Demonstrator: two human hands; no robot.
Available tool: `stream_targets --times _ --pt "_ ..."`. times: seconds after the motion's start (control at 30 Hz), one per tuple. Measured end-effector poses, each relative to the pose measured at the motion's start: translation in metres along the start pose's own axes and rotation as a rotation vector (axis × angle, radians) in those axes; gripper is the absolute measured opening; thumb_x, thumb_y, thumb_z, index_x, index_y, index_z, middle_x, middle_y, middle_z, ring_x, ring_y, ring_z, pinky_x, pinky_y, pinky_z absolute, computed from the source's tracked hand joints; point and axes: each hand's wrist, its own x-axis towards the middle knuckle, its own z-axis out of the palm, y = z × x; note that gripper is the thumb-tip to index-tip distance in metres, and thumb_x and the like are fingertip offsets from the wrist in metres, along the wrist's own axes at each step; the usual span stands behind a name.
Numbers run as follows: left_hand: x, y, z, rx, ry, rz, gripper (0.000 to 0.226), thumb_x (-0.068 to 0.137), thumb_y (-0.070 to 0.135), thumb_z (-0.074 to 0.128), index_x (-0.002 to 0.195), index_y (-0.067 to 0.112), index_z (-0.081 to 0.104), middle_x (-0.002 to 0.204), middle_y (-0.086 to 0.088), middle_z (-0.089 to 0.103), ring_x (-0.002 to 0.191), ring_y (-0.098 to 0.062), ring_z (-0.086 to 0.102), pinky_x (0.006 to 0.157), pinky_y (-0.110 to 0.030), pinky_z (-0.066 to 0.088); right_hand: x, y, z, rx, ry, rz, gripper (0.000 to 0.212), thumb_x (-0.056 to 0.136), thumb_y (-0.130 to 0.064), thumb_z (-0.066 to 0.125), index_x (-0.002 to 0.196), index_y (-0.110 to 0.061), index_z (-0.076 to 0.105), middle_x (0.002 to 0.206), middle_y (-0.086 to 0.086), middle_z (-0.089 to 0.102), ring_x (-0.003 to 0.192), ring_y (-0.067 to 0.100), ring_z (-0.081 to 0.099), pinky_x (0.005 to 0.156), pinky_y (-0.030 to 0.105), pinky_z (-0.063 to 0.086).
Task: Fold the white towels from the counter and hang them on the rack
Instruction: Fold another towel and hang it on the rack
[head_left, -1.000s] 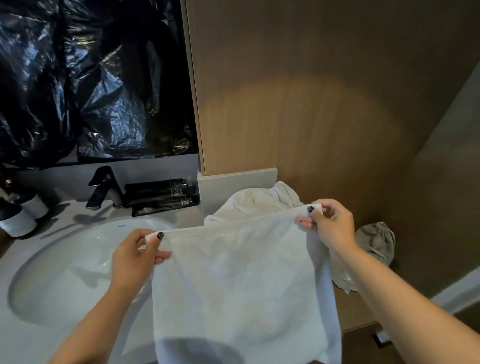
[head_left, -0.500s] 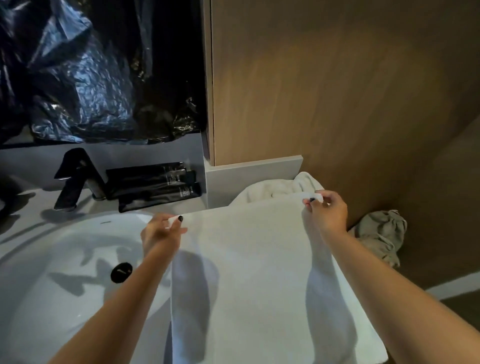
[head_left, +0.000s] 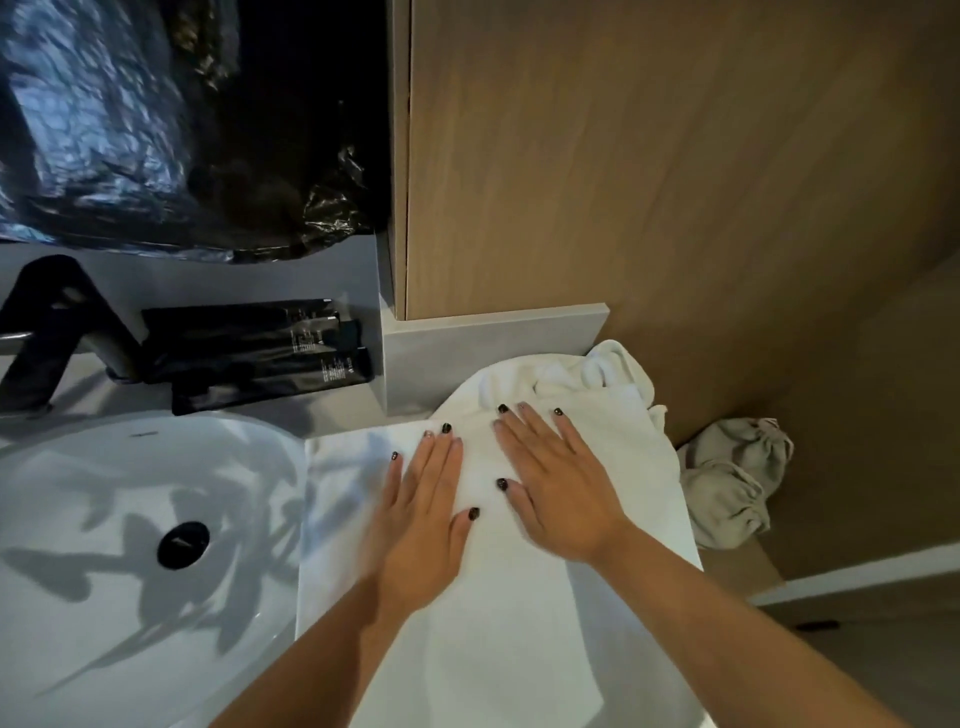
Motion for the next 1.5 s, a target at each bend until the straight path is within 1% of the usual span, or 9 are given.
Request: stream_targets --times 0.17,0.3,0.5,0.6,0.7,0.83,1.0,1.3,1.5 --pt "0.000 -0.007 -0.006 0.099 -0.043 -0.092 0.076 0.098 0.051 0.034 0.158 0.013 0.006 0.165 -0.006 0.003 0.153 -0.024 0.004 0.122 -0.042 0.008 -0.011 0.030 0.005 0.081 -0.008 0.108 0.077 0.097 -0.062 0.027 0.156 -0.012 0.020 0.164 0.003 0.013 0.152 0.017 0.002 0.122 0.046 0.010" --pt "-0.007 -0.018 -0.008 0.143 -0.090 -0.165 0.084 0.097 0.060 0.029 0.157 0.012 -0.004 0.165 -0.012 -0.002 0.153 -0.024 -0.001 0.122 -0.037 0.003 -0.017 0.046 0.005 0.108 0.007 0.116 0.084 0.094 -0.065 0.030 0.156 -0.011 0.016 0.165 0.003 0.009 0.152 0.016 0.001 0.121 0.049 0.010" --pt "-0.023 -0.041 -0.023 0.243 -0.148 -0.273 0.083 0.097 0.063 0.011 0.157 0.005 0.011 0.163 -0.016 0.015 0.151 -0.028 0.014 0.122 -0.036 0.000 -0.029 0.066 0.000 0.215 0.013 0.346 0.082 0.095 -0.065 0.011 0.157 -0.013 0.002 0.165 0.001 -0.004 0.149 0.009 -0.015 0.121 0.034 -0.012" --pt "-0.031 -0.030 -0.032 0.188 -0.078 -0.268 0.074 0.099 0.050 0.019 0.156 0.002 0.014 0.163 -0.017 0.014 0.152 -0.027 0.008 0.122 -0.035 -0.005 -0.037 0.029 -0.011 0.203 0.151 0.332 0.065 0.096 -0.031 0.028 0.155 -0.007 0.014 0.163 0.011 0.011 0.151 0.022 0.000 0.122 0.042 -0.001" --pt "-0.059 0.012 -0.028 0.059 -0.013 -0.183 0.067 0.098 0.033 0.030 0.154 -0.002 0.017 0.163 -0.019 0.010 0.151 -0.031 0.008 0.122 -0.039 0.004 -0.064 -0.043 0.006 0.276 0.241 0.068 0.061 0.092 -0.015 0.039 0.151 -0.002 0.027 0.159 0.016 0.025 0.148 0.030 0.018 0.120 0.047 0.012" --pt "-0.106 0.045 -0.007 0.054 -0.155 -0.158 0.063 0.103 0.036 0.021 0.154 -0.001 0.018 0.164 -0.015 0.011 0.151 -0.029 0.013 0.119 -0.041 0.011 -0.099 -0.092 0.046 0.273 0.023 0.012 0.057 0.099 -0.026 0.037 0.151 -0.006 0.031 0.162 0.008 0.018 0.151 0.024 0.014 0.116 0.044 0.020" --pt "-0.109 0.030 -0.016 0.178 -0.254 -0.075 0.066 0.099 0.041 0.029 0.154 0.005 0.023 0.163 -0.011 0.017 0.151 -0.026 0.017 0.117 -0.046 0.017 -0.107 -0.061 0.043 0.194 -0.171 -0.086 0.064 0.104 -0.046 0.022 0.157 -0.011 0.013 0.165 0.004 0.006 0.152 0.018 0.002 0.119 0.041 0.010" --pt "-0.130 0.006 -0.039 0.231 -0.288 -0.101 0.066 0.102 0.042 0.020 0.155 0.003 0.019 0.163 -0.013 0.014 0.152 -0.025 0.010 0.119 -0.045 0.013 -0.141 -0.021 0.035 0.102 -0.254 -0.054 0.066 0.104 -0.051 0.017 0.157 -0.014 0.005 0.165 0.001 0.000 0.152 0.018 -0.001 0.119 0.044 0.005" --pt "-0.164 0.039 -0.036 0.155 -0.212 -0.063 0.062 0.097 0.029 0.030 0.151 -0.002 0.026 0.160 -0.017 0.024 0.147 -0.032 0.026 0.116 -0.043 0.016 -0.147 -0.109 0.035 0.301 -0.084 0.062 0.055 0.101 -0.028 0.028 0.152 -0.008 0.029 0.161 0.008 0.022 0.150 0.025 0.015 0.119 0.043 0.010"
